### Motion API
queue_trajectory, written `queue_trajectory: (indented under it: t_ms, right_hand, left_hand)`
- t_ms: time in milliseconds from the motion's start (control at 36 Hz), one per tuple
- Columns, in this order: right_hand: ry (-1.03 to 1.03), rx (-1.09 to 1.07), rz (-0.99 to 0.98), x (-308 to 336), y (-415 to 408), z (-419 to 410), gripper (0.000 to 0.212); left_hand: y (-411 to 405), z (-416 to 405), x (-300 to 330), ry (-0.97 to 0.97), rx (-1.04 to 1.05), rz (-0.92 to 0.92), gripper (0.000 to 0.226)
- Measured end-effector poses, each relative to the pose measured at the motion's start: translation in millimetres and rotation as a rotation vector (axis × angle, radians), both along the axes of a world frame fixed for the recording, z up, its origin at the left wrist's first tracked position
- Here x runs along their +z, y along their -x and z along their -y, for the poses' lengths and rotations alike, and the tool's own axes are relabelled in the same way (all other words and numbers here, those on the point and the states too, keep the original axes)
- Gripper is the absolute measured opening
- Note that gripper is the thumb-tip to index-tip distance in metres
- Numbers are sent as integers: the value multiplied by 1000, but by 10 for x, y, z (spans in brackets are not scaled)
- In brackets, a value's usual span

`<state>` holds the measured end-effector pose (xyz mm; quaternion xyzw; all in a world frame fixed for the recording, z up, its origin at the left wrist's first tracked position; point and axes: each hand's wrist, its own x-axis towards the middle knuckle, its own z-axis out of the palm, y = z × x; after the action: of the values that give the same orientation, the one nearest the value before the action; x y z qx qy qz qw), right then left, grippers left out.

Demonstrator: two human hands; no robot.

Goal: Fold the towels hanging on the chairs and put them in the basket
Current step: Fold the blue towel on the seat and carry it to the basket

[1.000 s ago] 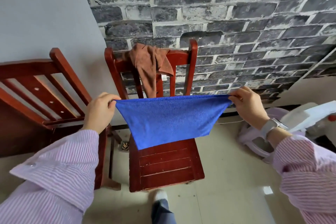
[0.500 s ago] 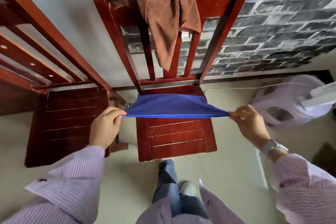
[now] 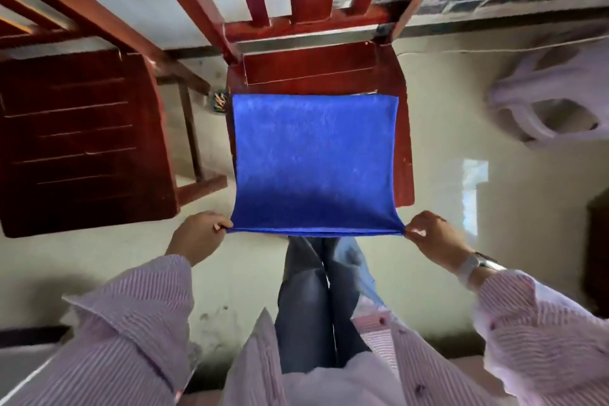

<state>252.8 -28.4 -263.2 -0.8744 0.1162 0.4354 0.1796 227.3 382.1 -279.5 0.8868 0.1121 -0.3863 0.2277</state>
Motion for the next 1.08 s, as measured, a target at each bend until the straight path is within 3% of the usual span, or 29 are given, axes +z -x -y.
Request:
queue_trajectory:
  t_ms: [306, 389, 667, 861, 972, 1083]
  right_hand:
    - [-240, -615, 148, -183, -867, -153, 4]
    - [-346, -808, 208, -317, -1146, -232, 20]
    - [-391, -915, 313, -727, -1729, -333, 20]
    - [-319, -851, 351, -1005, -1919, -354, 24]
    - [-271, -787, 349, -1121, -1974, -345, 14]
    - [-250, -723, 375, -1166, -1982, -354, 10]
  left_hand:
    - [-842, 79, -33, 398, 816, 13, 23]
    - [-1112, 173, -61, 459, 957, 77, 25]
    - [-1690, 189, -560, 319, 955, 301, 25]
    - [-1909, 188, -879, 218, 863, 348, 26]
    - [-1937, 216, -974, 156, 768, 376, 26]
    - [-1963, 197, -1043, 172, 809, 324, 26]
